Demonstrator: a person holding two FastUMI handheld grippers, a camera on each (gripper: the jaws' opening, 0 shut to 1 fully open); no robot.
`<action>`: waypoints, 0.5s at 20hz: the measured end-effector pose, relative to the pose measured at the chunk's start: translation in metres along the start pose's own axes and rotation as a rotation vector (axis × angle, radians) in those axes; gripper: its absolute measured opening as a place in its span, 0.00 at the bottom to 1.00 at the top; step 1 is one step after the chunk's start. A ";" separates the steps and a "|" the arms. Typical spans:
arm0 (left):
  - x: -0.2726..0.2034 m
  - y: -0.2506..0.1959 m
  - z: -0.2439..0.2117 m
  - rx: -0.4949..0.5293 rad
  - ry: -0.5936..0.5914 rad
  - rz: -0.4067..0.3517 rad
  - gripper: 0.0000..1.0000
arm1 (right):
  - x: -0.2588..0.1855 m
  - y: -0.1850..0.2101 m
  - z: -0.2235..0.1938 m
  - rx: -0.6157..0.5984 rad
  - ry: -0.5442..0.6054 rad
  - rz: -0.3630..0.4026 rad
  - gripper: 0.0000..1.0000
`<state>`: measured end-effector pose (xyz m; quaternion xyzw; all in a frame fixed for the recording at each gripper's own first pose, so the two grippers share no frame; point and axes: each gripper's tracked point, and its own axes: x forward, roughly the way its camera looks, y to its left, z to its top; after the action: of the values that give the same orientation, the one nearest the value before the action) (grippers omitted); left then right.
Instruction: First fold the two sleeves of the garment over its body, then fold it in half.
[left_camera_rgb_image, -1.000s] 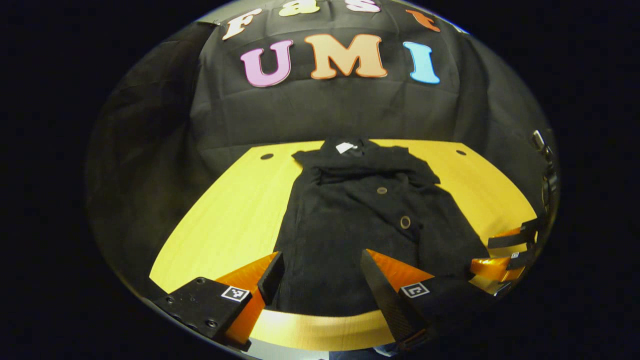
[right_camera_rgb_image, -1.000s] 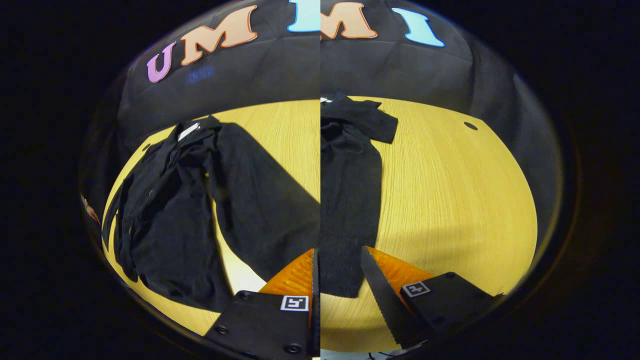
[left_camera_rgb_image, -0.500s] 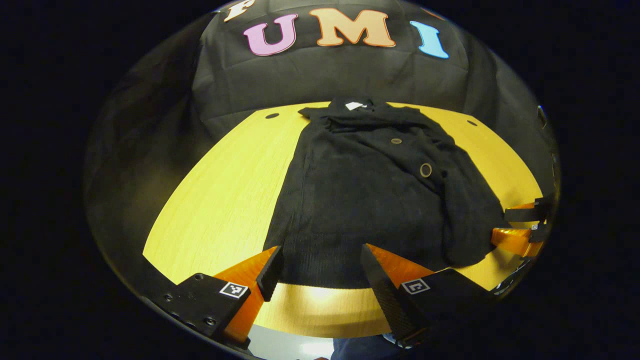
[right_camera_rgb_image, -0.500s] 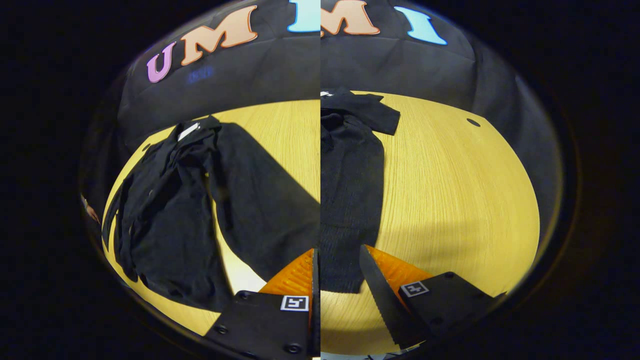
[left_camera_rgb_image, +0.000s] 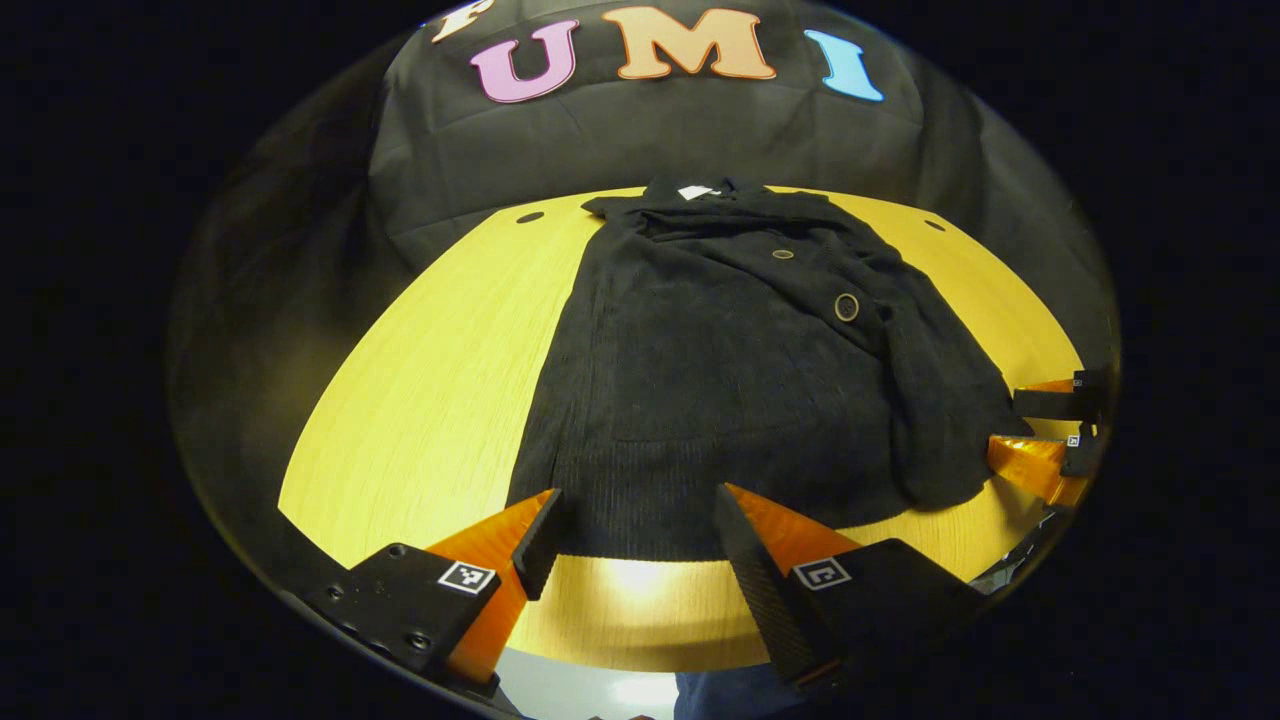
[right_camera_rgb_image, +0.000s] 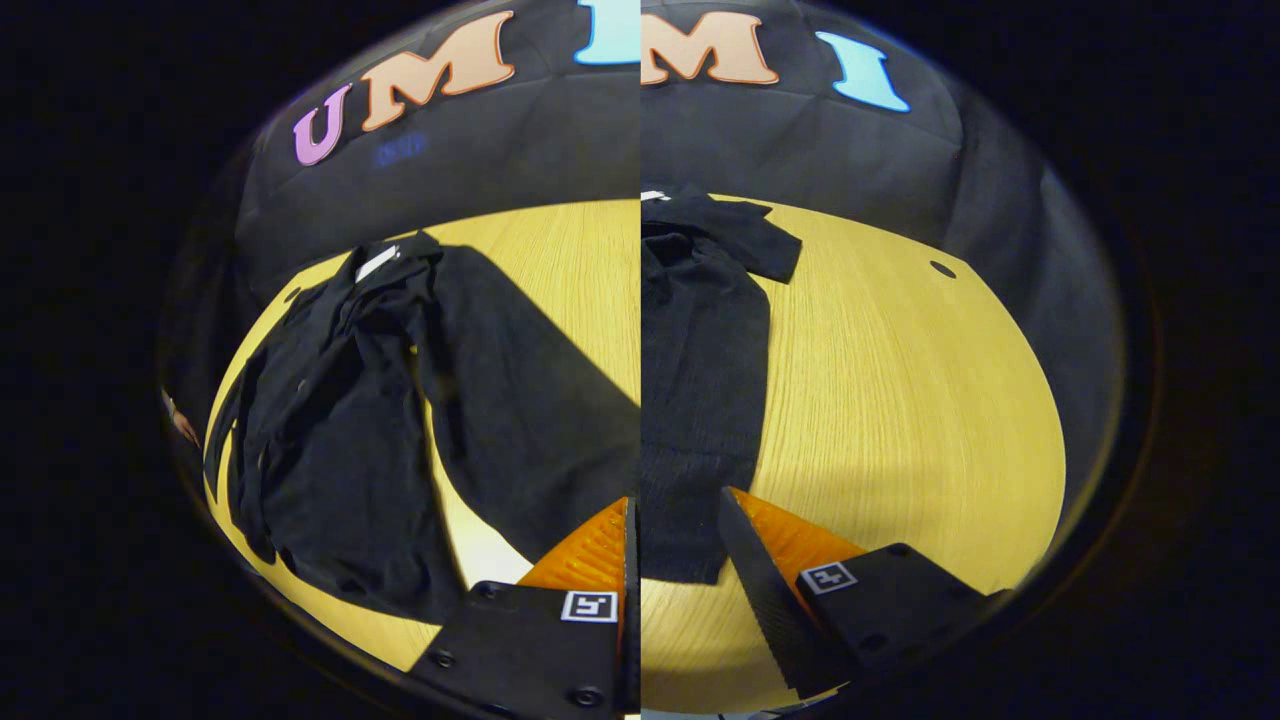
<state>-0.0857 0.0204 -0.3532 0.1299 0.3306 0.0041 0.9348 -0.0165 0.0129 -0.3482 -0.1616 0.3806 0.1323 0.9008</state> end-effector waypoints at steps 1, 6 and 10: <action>0.001 -0.002 0.000 -0.023 -0.003 -0.010 0.92 | -0.001 0.001 0.000 0.001 0.001 -0.003 0.52; 0.000 -0.012 -0.003 -0.067 -0.012 -0.013 0.76 | 0.004 -0.007 0.003 0.040 0.019 -0.030 0.38; 0.000 -0.026 0.000 -0.027 0.004 -0.043 0.39 | 0.001 -0.011 0.004 0.067 0.012 -0.020 0.19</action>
<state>-0.0879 -0.0047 -0.3593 0.1101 0.3352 -0.0110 0.9356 -0.0095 0.0041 -0.3444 -0.1359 0.3888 0.1095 0.9046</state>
